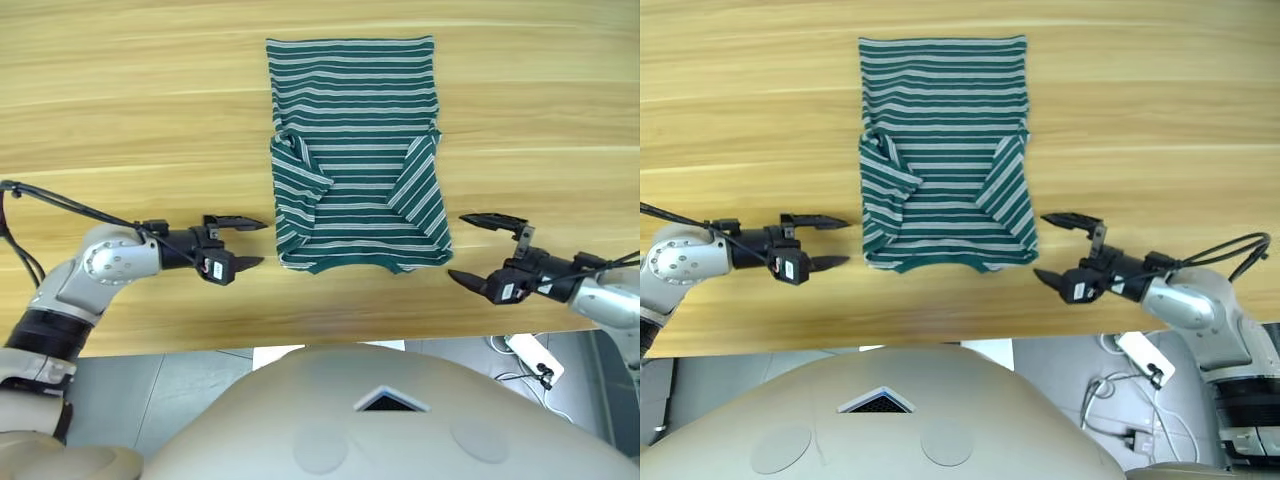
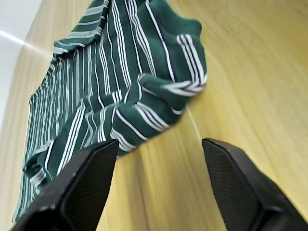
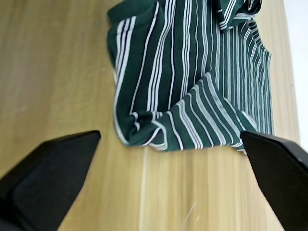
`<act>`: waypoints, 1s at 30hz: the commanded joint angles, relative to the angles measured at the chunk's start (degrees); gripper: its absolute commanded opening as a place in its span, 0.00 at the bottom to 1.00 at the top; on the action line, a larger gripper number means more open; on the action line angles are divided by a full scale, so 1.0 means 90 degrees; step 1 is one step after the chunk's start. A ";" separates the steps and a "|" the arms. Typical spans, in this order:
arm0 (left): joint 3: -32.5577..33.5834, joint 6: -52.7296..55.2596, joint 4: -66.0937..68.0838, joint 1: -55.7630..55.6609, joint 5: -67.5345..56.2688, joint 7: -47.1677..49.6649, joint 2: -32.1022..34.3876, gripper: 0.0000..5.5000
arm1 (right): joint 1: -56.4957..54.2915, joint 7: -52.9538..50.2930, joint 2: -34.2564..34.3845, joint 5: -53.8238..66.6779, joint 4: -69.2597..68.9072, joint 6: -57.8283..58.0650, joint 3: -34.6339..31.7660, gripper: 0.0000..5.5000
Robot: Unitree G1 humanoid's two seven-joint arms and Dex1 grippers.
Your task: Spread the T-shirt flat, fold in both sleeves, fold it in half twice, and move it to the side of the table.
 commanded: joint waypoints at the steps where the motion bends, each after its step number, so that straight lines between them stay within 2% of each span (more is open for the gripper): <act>1: -0.0191 0.0069 0.0189 -0.0098 0.0499 -0.0089 -0.0129 0.59 | 0.0055 0.0148 0.0086 -0.0590 0.0306 0.0241 0.0503 0.95; 7: -0.0390 -0.0039 0.0149 -0.0204 0.0474 -0.0202 -0.0272 0.59 | -0.0094 0.0028 -0.0021 -0.0646 0.0437 0.0387 0.0612 0.73; 25: -0.0633 -0.0082 0.0151 -0.0410 0.0479 -0.0154 -0.0718 0.04 | -0.0334 -0.0152 -0.0099 -0.0801 0.0705 0.0550 0.0845 0.11; 28: -0.0633 -0.0096 0.0169 -0.0419 0.0486 -0.0150 -0.0748 0.00 | -0.0350 -0.0162 -0.0094 -0.0798 0.0712 0.0555 0.0898 0.01; 30: -0.0627 -0.0104 0.0189 -0.0418 0.0484 -0.0153 -0.0751 0.00 | -0.0341 -0.0170 -0.0100 -0.0778 0.0703 0.0545 0.0916 0.01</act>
